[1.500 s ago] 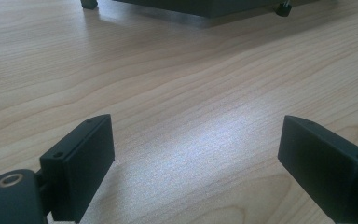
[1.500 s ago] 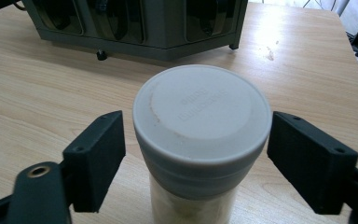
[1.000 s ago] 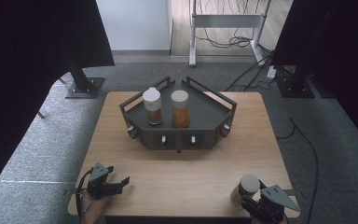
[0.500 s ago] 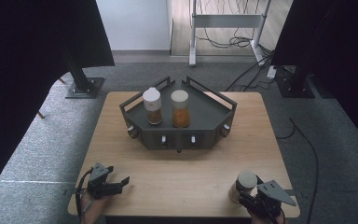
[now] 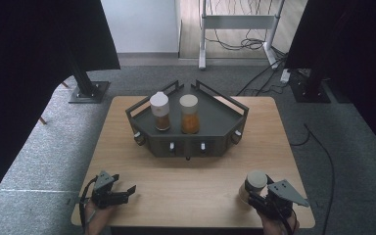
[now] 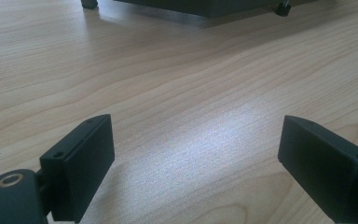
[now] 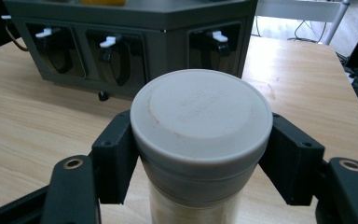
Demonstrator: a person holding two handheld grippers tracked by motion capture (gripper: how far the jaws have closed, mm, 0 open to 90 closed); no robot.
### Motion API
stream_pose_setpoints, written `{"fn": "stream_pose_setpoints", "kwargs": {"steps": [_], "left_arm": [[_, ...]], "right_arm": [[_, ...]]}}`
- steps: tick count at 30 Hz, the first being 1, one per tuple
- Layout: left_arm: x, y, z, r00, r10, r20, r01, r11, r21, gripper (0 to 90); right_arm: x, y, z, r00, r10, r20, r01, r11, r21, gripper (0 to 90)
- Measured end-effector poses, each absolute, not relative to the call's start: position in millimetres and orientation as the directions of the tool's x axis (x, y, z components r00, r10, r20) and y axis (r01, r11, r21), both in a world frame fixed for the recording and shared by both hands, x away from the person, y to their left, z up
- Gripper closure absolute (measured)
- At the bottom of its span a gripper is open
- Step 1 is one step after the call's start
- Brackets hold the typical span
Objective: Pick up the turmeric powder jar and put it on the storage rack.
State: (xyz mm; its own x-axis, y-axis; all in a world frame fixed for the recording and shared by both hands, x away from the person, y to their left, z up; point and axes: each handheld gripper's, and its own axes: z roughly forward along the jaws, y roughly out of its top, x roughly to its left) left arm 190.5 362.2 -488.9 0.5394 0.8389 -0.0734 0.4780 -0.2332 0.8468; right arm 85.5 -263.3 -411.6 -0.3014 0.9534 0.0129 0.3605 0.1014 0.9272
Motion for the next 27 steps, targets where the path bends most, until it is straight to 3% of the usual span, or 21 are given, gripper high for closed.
{"fn": "stream_pose_setpoints", "kwargs": {"steps": [27], "left_arm": [[190.9, 364.7, -489.2, 0.545, 0.835, -0.074, 0.474, -0.235, 0.848, 10.7]], "right_arm": [[124.5, -258.6, -376.0, -0.29, 0.957, 0.021, 0.321, 0.077, 0.944, 33.0]]}}
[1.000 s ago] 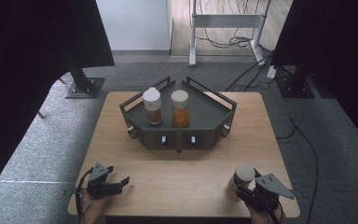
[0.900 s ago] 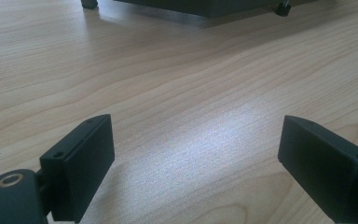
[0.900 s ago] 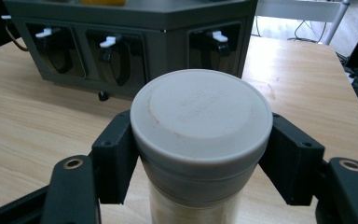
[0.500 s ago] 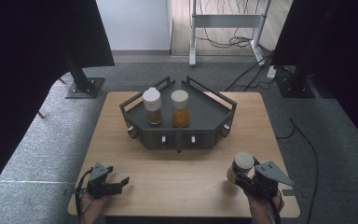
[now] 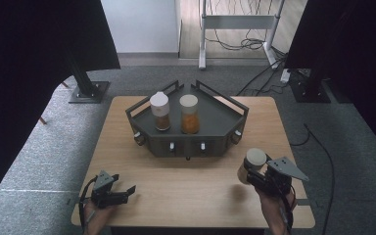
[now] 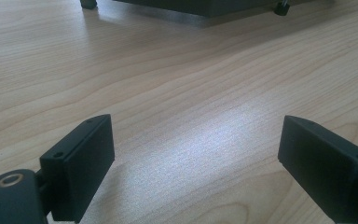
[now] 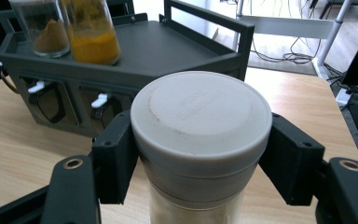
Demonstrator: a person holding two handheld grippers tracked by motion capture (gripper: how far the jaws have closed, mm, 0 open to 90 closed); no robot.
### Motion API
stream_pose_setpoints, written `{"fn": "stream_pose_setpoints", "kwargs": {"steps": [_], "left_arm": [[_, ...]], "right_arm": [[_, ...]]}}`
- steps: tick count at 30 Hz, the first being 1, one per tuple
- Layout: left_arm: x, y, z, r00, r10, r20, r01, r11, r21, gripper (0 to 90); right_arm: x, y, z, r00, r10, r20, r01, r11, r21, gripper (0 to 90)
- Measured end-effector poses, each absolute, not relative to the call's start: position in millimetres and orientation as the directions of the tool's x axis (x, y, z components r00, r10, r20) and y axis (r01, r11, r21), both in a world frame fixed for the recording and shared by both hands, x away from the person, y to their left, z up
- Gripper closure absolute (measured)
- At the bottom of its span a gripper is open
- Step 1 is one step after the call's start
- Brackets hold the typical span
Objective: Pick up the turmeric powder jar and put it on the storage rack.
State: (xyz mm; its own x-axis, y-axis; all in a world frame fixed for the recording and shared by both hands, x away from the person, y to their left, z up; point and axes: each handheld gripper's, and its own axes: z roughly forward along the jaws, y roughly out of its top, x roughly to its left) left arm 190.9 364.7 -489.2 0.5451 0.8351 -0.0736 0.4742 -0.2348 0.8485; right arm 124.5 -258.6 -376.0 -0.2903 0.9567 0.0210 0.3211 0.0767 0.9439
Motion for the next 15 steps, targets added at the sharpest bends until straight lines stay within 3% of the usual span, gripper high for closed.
{"fn": "stream_pose_setpoints", "kwargs": {"steps": [15], "left_arm": [[190.1, 365.3, -489.6, 0.547, 0.834, -0.07, 0.469, -0.236, 0.851, 10.7]], "right_arm": [[152.1, -257.6, -354.3, -0.286, 0.958, 0.033, 0.326, 0.064, 0.943, 33.0]]}}
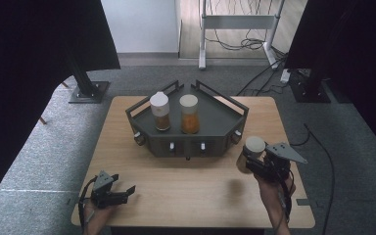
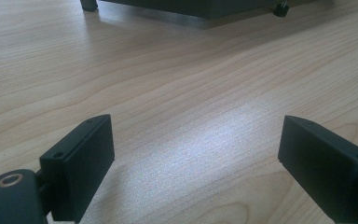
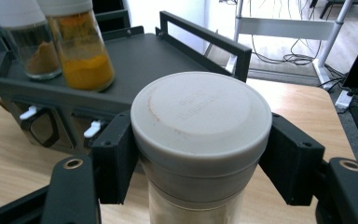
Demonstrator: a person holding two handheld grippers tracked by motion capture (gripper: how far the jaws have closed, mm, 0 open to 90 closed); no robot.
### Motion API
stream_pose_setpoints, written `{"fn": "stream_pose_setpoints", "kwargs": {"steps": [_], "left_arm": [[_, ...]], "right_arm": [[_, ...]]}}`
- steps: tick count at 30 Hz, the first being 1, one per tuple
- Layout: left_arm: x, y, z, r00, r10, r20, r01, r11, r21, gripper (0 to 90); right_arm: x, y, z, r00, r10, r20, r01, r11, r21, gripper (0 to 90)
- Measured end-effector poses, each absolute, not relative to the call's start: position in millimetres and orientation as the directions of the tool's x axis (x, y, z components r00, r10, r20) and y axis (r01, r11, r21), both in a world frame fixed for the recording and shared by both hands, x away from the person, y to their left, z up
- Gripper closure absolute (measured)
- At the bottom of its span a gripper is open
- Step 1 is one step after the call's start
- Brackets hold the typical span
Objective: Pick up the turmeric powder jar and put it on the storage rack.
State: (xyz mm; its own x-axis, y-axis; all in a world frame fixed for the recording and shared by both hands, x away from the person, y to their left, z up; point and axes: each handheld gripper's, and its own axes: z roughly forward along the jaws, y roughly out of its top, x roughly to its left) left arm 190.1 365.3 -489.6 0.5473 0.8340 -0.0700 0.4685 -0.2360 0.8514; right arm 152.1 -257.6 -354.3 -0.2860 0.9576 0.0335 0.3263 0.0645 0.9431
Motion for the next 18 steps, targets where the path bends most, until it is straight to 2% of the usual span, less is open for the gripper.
{"fn": "stream_pose_setpoints", "kwargs": {"steps": [18], "left_arm": [[191.4, 366.7, -489.3, 0.557, 0.828, -0.072, 0.468, -0.241, 0.85, 10.7]], "right_arm": [[171.2, -251.3, -326.6, -0.282, 0.959, 0.021, 0.292, 0.065, 0.954, 33.0]]}}
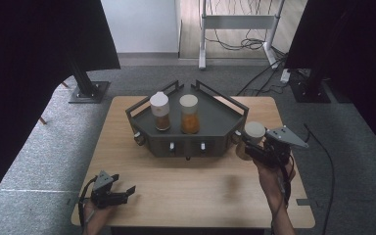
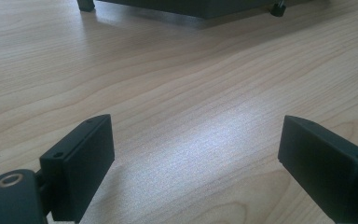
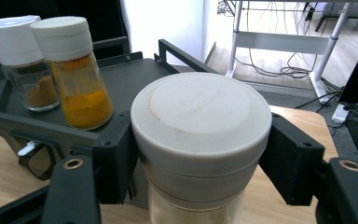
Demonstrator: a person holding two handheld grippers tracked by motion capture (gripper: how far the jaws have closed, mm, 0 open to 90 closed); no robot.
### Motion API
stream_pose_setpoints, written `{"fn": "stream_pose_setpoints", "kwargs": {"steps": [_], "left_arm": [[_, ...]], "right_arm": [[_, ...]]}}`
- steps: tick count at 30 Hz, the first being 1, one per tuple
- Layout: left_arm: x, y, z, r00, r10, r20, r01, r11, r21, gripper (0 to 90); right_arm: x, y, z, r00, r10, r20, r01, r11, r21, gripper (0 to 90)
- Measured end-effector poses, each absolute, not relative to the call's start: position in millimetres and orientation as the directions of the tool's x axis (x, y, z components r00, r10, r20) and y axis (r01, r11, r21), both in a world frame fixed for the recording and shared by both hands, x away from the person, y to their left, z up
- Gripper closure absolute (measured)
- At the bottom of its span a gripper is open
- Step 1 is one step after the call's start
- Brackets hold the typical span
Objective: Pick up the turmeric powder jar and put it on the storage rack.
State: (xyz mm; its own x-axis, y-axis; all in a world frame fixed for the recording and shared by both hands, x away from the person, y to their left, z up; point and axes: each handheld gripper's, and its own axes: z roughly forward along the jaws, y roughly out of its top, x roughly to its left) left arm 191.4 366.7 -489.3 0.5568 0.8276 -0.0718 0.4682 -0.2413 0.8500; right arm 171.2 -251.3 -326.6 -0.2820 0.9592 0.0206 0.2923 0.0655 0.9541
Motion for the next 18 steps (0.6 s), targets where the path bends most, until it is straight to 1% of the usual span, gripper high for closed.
{"fn": "stream_pose_setpoints", "kwargs": {"steps": [18], "left_arm": [[191.9, 366.6, -489.1, 0.566, 0.822, -0.067, 0.464, -0.251, 0.85, 10.7]], "right_arm": [[190.3, -241.7, -308.4, -0.283, 0.959, 0.022, 0.282, 0.062, 0.957, 33.0]]}}
